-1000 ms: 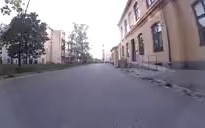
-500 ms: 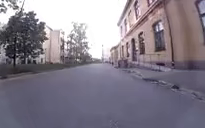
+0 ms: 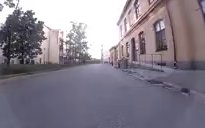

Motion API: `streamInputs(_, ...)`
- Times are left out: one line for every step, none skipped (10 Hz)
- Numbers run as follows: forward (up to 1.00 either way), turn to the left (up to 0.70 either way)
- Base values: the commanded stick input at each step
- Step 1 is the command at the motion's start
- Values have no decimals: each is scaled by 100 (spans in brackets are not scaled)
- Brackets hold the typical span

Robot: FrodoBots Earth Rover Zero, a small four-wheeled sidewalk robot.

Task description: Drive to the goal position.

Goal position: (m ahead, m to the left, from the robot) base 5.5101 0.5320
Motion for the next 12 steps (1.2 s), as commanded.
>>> streamInputs(70,0)
streamInputs(70,0)
streamInputs(70,0)
streamInputs(70,0)
streamInputs(70,0)
streamInputs(70,0)
streamInputs(70,0)
streamInputs(70,0)
streamInputs(70,0)
streamInputs(70,0)
streamInputs(70,0)
streamInputs(70,0)
